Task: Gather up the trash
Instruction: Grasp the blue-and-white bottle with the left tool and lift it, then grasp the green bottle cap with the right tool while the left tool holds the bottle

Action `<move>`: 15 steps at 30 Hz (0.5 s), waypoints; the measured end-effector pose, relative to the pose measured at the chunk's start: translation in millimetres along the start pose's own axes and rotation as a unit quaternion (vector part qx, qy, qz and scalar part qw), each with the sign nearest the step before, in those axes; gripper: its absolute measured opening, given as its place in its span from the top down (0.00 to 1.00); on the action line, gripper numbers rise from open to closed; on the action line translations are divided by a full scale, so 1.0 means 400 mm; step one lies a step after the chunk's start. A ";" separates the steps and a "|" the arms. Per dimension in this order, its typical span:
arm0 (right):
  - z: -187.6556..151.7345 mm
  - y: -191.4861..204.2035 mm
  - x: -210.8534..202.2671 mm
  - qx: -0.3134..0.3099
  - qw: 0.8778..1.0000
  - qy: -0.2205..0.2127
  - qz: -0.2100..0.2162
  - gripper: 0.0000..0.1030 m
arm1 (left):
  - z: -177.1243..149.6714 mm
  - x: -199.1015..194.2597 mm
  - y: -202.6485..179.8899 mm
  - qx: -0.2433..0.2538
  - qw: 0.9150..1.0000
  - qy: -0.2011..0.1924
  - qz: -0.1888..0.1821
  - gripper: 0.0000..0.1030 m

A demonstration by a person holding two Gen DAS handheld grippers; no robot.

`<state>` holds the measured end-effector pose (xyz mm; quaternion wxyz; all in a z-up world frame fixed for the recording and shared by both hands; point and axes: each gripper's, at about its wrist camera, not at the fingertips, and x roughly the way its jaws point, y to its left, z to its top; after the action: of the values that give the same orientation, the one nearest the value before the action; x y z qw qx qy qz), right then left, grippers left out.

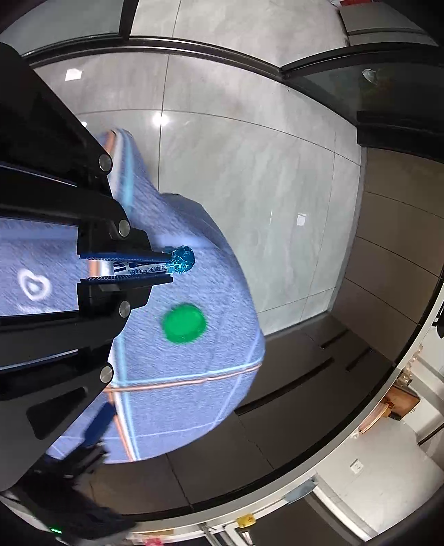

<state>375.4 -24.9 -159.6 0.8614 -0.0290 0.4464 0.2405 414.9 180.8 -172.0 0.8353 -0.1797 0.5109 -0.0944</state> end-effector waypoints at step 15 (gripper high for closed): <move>0.146 0.051 0.151 -0.020 1.000 0.010 0.019 0.56 | -0.069 -0.045 0.023 0.021 0.999 0.015 -0.028 0.93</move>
<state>439.7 31.9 -168.5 0.8513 -0.0400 0.4509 0.2652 381.9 189.9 -172.3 0.8280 -0.1753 0.5163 -0.1310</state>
